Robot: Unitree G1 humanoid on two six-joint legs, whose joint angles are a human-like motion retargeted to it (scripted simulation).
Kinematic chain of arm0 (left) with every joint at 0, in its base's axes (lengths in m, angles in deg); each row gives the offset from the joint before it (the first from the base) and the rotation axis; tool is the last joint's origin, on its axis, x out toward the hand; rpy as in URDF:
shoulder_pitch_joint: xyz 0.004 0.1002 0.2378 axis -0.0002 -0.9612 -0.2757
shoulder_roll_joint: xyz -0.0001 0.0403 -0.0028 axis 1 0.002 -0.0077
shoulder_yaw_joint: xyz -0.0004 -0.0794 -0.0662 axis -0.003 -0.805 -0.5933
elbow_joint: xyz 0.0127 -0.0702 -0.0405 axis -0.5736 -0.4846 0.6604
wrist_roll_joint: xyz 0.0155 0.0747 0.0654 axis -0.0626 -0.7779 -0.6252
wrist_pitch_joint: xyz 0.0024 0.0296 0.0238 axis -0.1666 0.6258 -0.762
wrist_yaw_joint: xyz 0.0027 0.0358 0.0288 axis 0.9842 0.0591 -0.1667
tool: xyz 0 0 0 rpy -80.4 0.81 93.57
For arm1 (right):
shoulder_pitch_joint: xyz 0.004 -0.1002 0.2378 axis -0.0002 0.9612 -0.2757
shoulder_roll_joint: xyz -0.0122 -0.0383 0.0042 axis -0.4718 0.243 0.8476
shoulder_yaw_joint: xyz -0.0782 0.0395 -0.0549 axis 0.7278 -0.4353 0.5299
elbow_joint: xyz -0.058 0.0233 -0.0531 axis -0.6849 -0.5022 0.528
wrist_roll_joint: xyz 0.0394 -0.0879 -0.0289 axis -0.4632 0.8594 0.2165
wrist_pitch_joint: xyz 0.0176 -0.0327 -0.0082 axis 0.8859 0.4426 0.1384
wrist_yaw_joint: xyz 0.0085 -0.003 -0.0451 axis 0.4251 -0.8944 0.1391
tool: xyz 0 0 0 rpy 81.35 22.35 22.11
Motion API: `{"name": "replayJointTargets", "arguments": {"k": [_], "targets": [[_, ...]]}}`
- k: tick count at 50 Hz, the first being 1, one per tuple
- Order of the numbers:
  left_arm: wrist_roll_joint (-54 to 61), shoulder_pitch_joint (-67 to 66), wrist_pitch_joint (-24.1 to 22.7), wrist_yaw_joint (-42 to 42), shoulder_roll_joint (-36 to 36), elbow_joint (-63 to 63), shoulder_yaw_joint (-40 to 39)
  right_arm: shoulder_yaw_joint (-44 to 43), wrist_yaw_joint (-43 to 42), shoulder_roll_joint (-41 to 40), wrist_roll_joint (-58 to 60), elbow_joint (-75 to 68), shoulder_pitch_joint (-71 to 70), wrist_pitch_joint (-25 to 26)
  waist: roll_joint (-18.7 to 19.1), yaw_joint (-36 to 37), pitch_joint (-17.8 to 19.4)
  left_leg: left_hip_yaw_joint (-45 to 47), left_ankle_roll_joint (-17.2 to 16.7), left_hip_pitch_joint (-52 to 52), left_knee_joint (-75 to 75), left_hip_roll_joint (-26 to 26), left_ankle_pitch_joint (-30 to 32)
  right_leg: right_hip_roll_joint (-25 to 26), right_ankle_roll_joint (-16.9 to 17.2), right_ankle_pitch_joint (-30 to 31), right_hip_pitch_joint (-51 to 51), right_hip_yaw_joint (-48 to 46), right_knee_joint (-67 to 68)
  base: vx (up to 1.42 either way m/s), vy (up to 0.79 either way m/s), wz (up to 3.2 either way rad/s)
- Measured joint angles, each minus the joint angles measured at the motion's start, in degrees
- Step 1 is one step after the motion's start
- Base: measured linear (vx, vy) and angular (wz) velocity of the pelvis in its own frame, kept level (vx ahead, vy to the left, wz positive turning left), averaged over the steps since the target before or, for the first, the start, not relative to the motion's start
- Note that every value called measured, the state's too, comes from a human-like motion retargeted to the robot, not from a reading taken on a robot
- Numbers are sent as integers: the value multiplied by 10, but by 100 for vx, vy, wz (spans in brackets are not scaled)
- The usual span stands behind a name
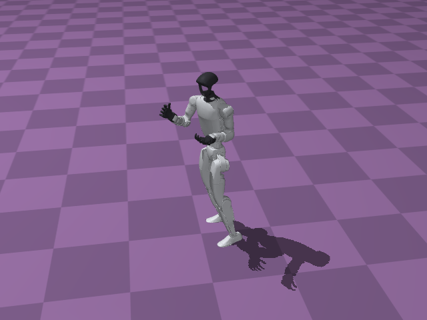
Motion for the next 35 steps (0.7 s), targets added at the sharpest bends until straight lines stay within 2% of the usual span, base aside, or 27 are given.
{"name": "replayJointTargets", "arguments": {"k": [2,5,7,10,13,15,18,20,22,25,27,29,32,35], "targets": [[-26,25,-6,-11,27,20,46,15,19,-33,-21,73,82,-13,12,-20,4,40,-5,-21,66,13,-35,-2,-1,-20,6,-5,13,2,-16,24],[-41,71,-23,-16,100,56,134,63,17,-73,-33,155,138,-28,32,-47,32,70,-2,-55,207,42,-117,-1,12,-100,16,-13,70,1,-16,1],[-40,99,-47,-3,148,75,173,74,42,-89,-25,183,111,-52,32,-67,50,81,-1,-76,281,57,-163,-6,36,-149,6,-16,115,0,-12,-30],[-63,102,-49,-5,184,99,161,55,63,-100,-26,211,45,-50,28,-98,47,106,12,-86,315,77,-198,-4,42,-176,-22,7,157,4,-4,-73],[-171,83,-42,-29,166,117,126,61,45,-103,-21,237,31,-53,21,-107,10,124,46,-66,228,63,-194,1,46,-115,-31,39,108,11,7,-94],[-272,74,-34,-45,159,128,104,78,32,-106,-47,254,53,-58,20,-104,-17,105,51,-44,140,33,-167,6,47,-52,-21,61,48,13,12,-96],[-442,75,-22,-70,195,141,67,83,54,-102,-138,251,86,-55,29,-115,-53,63,27,-9,29,-3,-76,21,36,30,-5,91,-24,11,14,-88],[-535,78,-23,-85,233,145,56,82,67,-93,-165,245,103,-51,43,-135,-65,72,10,14,-5,-3,-38,33,26,48,2,96,-37,6,14,-70],[-588,102,-33,-110,262,138,70,84,68,-79,-144,240,110,-55,63,-164,-55,96,8,36,-12,13,-61,39,15,5,-3,68,6,0,15,-47],[-641,178,-64,-156,300,112,111,97,69,-68,-109,232,111,-60,82,-210,-18,107,25,45,26,38,-151,21,-10,-120,-60,4,200,-7,12,-19],[-683,261,-66,-172,320,88,126,93,84,-64,-121,222,112,-58,72,-228,14,104,46,23,99,37,-203,-9,-24,-174,-96,-8,315,-7,8,2],[-710,330,-61,-177,332,74,117,82,96,-65,-120,211,121,-51,60,-237,29,108,46,2,155,35,-223,-19,-28,-198,-115,2,363,1,6,-12],[-719,388,-68,-180,310,78,98,70,99,-77,-115,209,141,-53,51,-238,10,125,29,3,135,29,-194,-4,-24,-202,-121,28,316,12,2,-46],[-716,369,-88,-204,275,106,81,69,88,-84,-134,219,153,-60,54,-259,-35,129,6,27,42,18,-111,32,-12,-140,-84,58,152,15,-4,-27]]}}
